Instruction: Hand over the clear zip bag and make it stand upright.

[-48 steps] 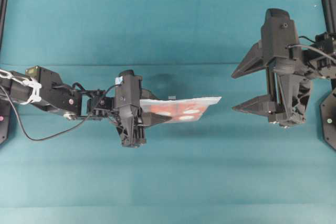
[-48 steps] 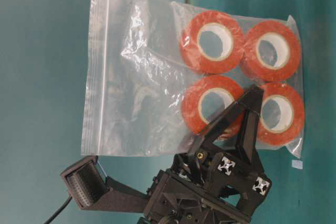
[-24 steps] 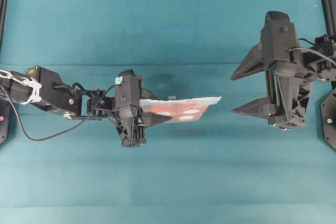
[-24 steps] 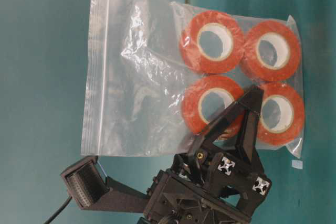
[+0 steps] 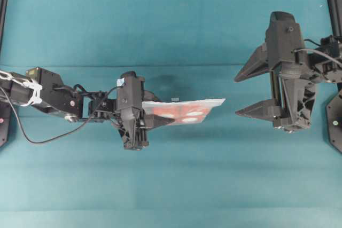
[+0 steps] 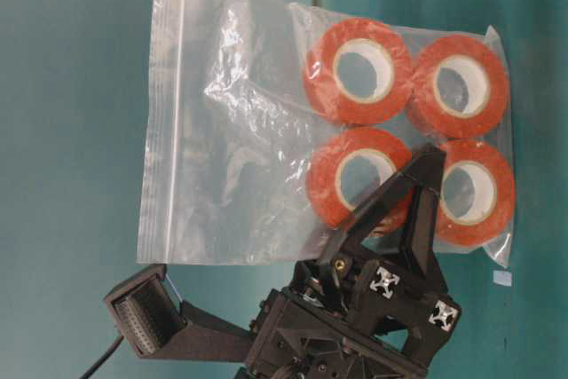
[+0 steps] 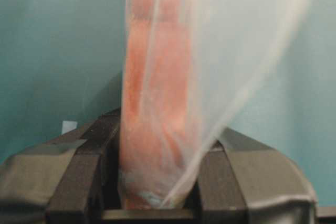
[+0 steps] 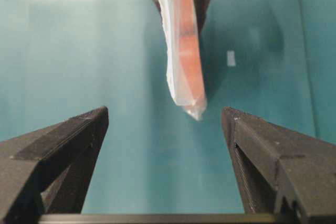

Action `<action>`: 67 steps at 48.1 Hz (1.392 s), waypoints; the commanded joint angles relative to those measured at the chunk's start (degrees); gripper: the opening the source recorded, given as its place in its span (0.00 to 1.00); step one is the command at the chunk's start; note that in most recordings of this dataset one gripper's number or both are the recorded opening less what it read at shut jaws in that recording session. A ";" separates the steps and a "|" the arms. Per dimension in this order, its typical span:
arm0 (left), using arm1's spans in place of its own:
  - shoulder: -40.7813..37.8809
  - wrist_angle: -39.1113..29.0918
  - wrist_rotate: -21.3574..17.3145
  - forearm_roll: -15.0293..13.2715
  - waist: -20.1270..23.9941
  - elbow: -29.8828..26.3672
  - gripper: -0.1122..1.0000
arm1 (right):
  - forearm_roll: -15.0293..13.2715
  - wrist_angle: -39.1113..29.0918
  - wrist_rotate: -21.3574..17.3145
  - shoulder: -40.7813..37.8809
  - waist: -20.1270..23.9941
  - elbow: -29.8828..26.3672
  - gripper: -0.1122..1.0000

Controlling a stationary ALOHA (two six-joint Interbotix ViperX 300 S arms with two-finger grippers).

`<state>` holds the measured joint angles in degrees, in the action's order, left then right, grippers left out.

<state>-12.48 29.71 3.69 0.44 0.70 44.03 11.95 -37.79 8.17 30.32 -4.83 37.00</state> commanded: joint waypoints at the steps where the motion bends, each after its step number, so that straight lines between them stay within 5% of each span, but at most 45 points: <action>1: 0.62 -0.09 -0.09 0.09 0.00 -0.35 0.32 | 0.18 0.18 -0.44 0.62 0.09 -0.62 0.91; 67: 0.62 -0.09 -0.09 0.09 0.09 -0.44 0.32 | 0.18 0.88 -0.62 0.70 0.09 0.00 0.91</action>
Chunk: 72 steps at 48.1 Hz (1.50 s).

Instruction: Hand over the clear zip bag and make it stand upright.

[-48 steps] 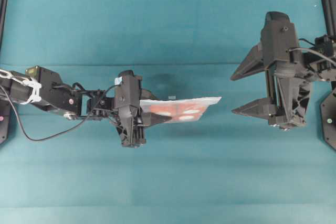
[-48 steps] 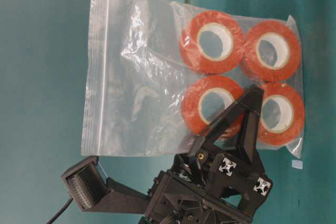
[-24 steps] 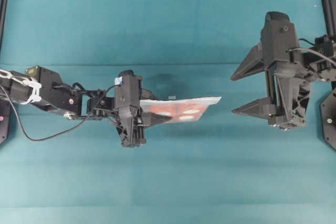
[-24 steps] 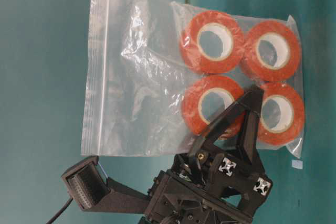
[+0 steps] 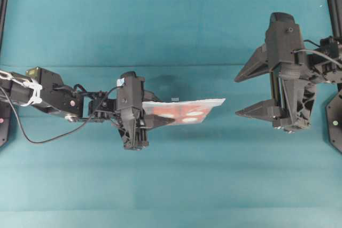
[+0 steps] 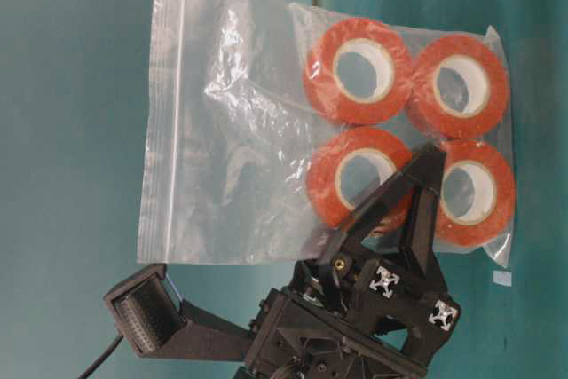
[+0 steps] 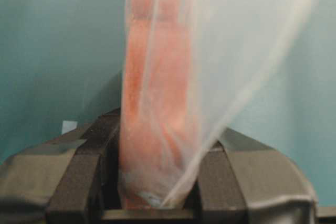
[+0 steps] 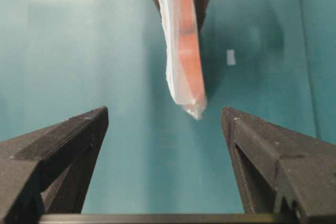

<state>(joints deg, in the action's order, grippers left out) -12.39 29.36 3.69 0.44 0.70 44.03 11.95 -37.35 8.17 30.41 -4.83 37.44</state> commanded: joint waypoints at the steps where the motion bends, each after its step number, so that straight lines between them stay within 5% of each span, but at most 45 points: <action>1: 0.62 0.18 -0.09 0.09 0.09 -0.44 0.32 | 0.18 0.44 -0.62 0.53 0.09 -0.44 0.91; 72: 0.53 0.18 -0.09 0.09 0.09 -1.05 0.32 | 0.18 1.14 -0.79 0.53 0.09 2.20 0.91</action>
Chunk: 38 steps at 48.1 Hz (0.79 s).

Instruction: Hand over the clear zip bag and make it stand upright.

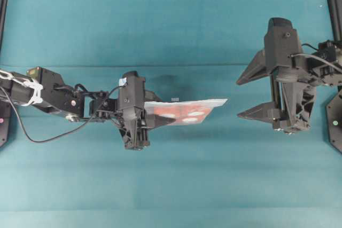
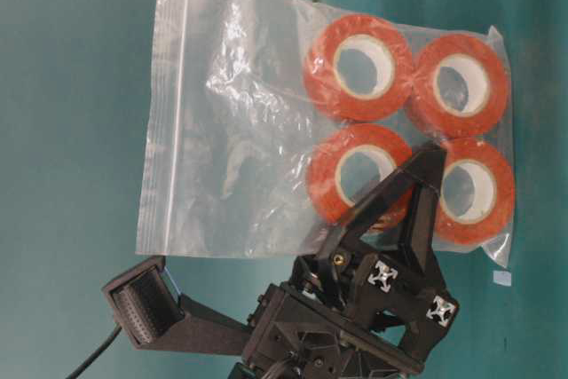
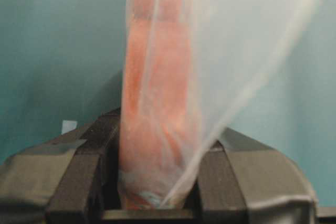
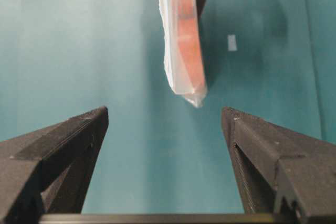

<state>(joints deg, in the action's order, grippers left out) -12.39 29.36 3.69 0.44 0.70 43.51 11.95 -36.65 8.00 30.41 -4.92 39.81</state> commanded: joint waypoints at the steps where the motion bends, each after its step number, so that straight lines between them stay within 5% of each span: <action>1: 0.53 0.18 -0.09 0.09 0.09 -0.62 0.32 | 0.18 0.44 -0.70 0.62 0.18 -0.09 0.91; 38: 0.44 0.18 -0.26 0.09 0.18 -0.70 0.32 | 0.18 0.53 -1.41 0.53 0.26 1.05 0.91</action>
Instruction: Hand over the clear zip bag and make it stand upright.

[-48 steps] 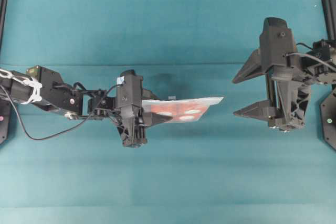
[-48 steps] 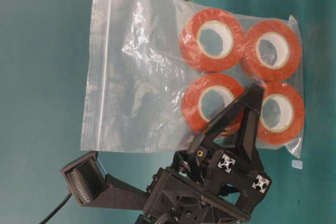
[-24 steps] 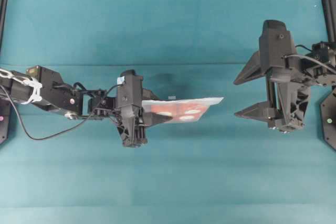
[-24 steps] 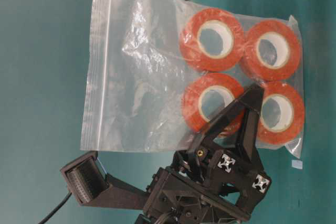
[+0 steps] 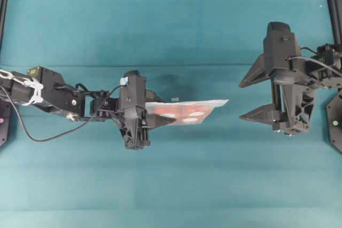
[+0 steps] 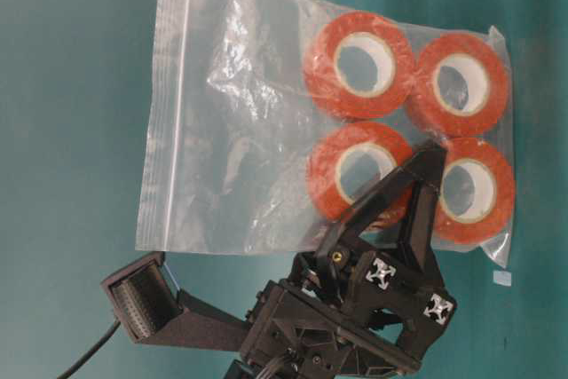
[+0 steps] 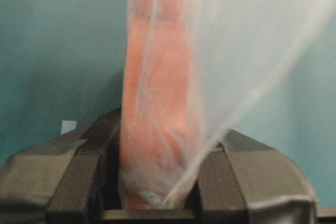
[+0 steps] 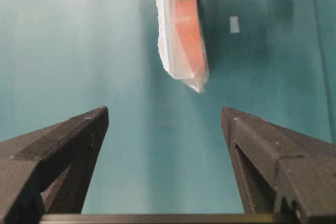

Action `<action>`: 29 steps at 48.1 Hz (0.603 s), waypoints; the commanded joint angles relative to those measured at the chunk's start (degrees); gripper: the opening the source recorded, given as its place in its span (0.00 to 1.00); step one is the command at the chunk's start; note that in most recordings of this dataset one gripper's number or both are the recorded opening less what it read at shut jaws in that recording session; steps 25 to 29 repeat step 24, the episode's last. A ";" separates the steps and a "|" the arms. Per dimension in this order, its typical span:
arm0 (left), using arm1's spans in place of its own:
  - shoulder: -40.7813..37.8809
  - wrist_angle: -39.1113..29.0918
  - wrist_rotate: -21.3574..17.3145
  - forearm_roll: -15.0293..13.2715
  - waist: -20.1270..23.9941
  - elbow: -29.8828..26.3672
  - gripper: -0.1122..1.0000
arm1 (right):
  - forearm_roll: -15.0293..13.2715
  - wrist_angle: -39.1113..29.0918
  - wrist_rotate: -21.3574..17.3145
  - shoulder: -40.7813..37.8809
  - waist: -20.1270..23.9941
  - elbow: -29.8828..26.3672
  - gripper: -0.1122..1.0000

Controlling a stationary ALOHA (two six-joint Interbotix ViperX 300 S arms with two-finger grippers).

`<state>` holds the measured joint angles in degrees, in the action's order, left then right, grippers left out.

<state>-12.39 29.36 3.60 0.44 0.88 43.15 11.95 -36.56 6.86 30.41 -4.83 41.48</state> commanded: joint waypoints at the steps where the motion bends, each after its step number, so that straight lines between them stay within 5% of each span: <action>1: 0.44 0.18 -0.09 0.09 0.09 -0.35 0.32 | 0.18 0.44 -0.26 0.53 0.26 -0.62 0.91; 29: 0.26 0.18 -0.62 0.09 0.09 -0.35 0.32 | 0.18 1.67 -0.26 0.62 1.32 -0.44 0.91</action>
